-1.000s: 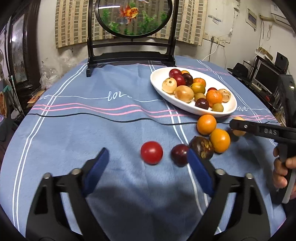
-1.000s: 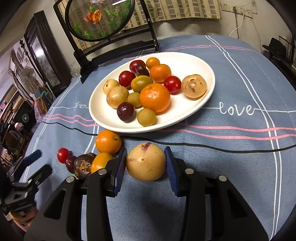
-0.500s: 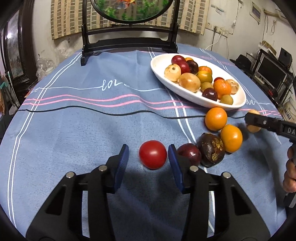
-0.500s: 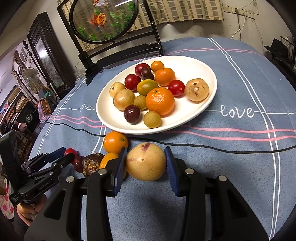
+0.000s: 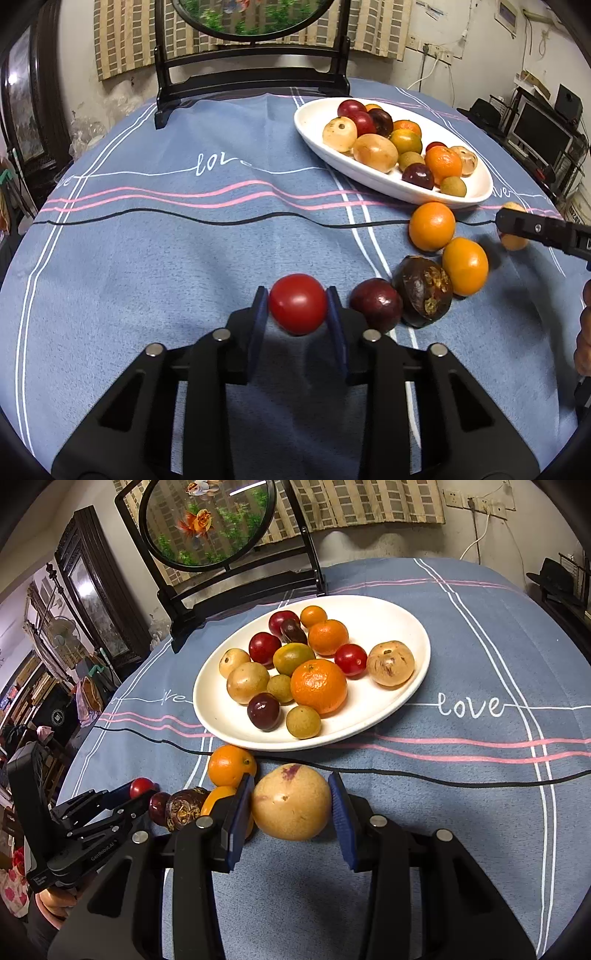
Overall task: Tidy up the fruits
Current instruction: 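Grasp the pale tan round fruit with the right tool while the left tool grasps the red tomato, then carry both fruits over the white plate and open both tools to release them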
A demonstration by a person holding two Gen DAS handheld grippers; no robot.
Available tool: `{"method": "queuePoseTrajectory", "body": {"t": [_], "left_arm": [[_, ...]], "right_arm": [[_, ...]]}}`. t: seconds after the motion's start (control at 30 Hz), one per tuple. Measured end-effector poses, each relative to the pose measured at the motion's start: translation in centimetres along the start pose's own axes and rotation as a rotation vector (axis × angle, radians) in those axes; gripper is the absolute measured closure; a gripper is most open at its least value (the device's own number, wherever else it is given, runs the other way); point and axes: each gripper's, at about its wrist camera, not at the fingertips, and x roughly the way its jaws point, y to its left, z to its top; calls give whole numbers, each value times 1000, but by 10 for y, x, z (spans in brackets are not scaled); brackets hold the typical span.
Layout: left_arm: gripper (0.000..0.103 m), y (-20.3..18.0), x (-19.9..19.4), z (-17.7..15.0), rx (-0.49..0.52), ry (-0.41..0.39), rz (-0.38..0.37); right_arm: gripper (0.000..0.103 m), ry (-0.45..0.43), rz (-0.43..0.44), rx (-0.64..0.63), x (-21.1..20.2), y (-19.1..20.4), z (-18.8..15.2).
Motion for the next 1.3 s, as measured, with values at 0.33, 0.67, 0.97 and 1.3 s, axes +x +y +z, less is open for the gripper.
{"method": "queuePoseTrajectory", "body": {"t": [0.33,0.67,0.97,1.3], "left_arm": [[73,1,-6,-1,-10,-29,44],[73,-9,-27,-6,-3,-86,24],[73,-9,-34,19,27,-128,34],[73,-45,3,126,73,-164,-138]], "right_arm": [[61,-2,-18,-4,3,-1,-1],[61,-88,32,-53,-15,9,-1],[61,-197,25,-64,-28,8,9],[61,-260,-15,-12,10,-26,67]]}}
